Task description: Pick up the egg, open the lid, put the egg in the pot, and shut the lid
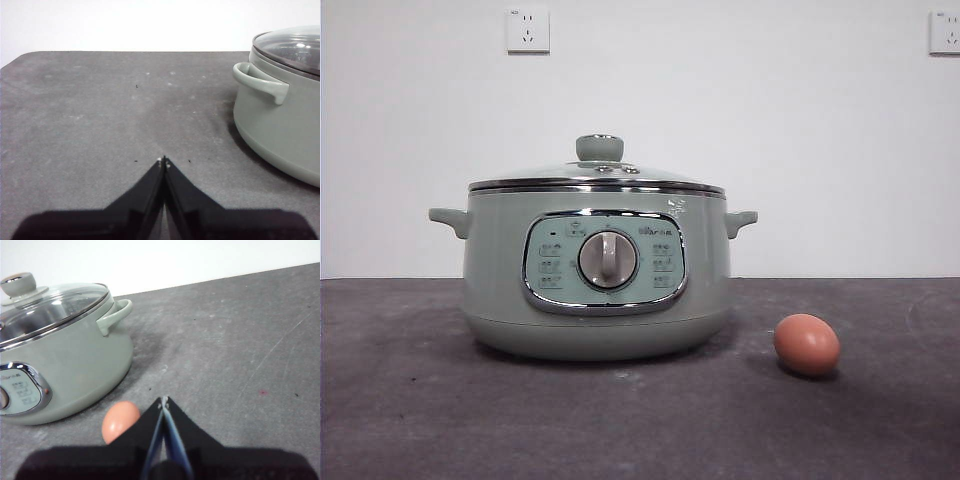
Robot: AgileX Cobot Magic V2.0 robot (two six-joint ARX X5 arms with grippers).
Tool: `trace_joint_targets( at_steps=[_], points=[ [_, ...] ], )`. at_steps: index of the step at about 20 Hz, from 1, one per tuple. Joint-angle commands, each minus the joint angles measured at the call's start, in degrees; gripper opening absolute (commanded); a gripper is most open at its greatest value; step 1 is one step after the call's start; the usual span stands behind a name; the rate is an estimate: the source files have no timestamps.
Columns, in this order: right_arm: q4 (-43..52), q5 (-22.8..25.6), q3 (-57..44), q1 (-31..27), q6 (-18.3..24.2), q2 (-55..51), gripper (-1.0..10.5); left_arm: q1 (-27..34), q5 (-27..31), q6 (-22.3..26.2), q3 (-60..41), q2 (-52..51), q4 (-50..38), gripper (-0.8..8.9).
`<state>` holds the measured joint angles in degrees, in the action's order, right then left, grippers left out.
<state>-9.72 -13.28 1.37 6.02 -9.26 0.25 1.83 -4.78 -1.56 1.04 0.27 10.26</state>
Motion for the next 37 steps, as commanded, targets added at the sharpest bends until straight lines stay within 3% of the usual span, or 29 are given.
trace_joint_targets(
  at_steps=[1,3,6,8,17,20,24,32,37],
  points=[
    [0.8,-0.2,-0.9,0.0,-0.9,-0.1,0.0,0.1,-0.1,-0.9,-0.8,-0.1,-0.2,-0.03],
    [1.5,-0.1,-0.9,0.0,-2.8,-0.1,0.0,0.1,-0.2,-4.7,-0.8,-0.1,-0.2,-0.03],
    [1.5,0.2,-0.1,0.0,-9.5,0.0,-0.1,0.1,-0.9,-10.2,-0.3,-0.1,-0.2,-0.04],
    [1.5,0.2,1.0,0.0,-12.3,0.4,-0.1,0.1,-3.4,-11.7,0.6,-0.1,0.0,-0.06],
    [-1.7,-0.2,11.1,0.0,-11.8,7.5,-0.1,0.1,-10.9,-13.8,10.8,1.6,7.5,-0.06],
    [-7.3,-0.7,16.9,0.1,-8.9,12.4,-0.1,0.1,-13.2,-13.2,15.4,3.9,10.8,-0.06],
    [-17.4,-5.4,26.5,0.1,-2.1,20.2,-0.1,0.1,-17.6,-12.4,21.9,8.6,15.3,-0.06],
    [-40.6,-12.8,46.2,0.1,11.5,35.4,-0.1,0.1,-29.9,-1.7,35.3,21.2,30.6,-0.06],
    [-54.6,-14.7,56.8,0.1,16.7,42.5,-0.1,-0.1,-35.6,4.5,42.7,27.5,42.0,-0.06]
  ],
)
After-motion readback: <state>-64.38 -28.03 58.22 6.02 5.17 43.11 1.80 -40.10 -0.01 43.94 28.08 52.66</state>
